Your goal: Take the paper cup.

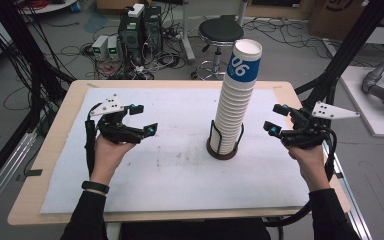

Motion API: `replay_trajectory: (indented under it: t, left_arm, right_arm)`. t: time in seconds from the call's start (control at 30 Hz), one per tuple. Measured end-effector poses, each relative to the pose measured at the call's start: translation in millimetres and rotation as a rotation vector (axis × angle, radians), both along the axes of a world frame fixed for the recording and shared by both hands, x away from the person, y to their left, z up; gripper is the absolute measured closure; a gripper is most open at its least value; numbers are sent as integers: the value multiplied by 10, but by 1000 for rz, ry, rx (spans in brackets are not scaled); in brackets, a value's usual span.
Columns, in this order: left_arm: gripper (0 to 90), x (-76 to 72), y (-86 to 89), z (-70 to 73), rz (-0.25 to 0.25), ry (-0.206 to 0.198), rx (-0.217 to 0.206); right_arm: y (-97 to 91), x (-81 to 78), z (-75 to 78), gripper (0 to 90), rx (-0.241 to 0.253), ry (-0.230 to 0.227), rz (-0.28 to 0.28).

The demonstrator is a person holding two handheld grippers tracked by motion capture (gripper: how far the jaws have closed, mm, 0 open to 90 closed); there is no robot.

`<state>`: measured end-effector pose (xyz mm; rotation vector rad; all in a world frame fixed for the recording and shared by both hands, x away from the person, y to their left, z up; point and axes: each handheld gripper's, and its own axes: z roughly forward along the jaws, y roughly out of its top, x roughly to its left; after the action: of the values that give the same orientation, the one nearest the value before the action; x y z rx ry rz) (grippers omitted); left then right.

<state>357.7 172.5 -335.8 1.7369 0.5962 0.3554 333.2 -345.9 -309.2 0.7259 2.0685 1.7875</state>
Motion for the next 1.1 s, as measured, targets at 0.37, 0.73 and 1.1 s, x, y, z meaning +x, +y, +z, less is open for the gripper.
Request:
replay_trajectory:
  t: [0.37,0.73,1.1]
  left_arm:
    - [111,4,-10,0,-9,11,-5]
    - [105,8,-42,2,-27,21,-7]
    - [105,-3,-62,7,-40,21,-10]
  right_arm:
    - [237,135,223,181,-17,-27,23]
    - [435,306,329,180,-40,-11,33]
    - [576,423,482,180,-66,-4,35]
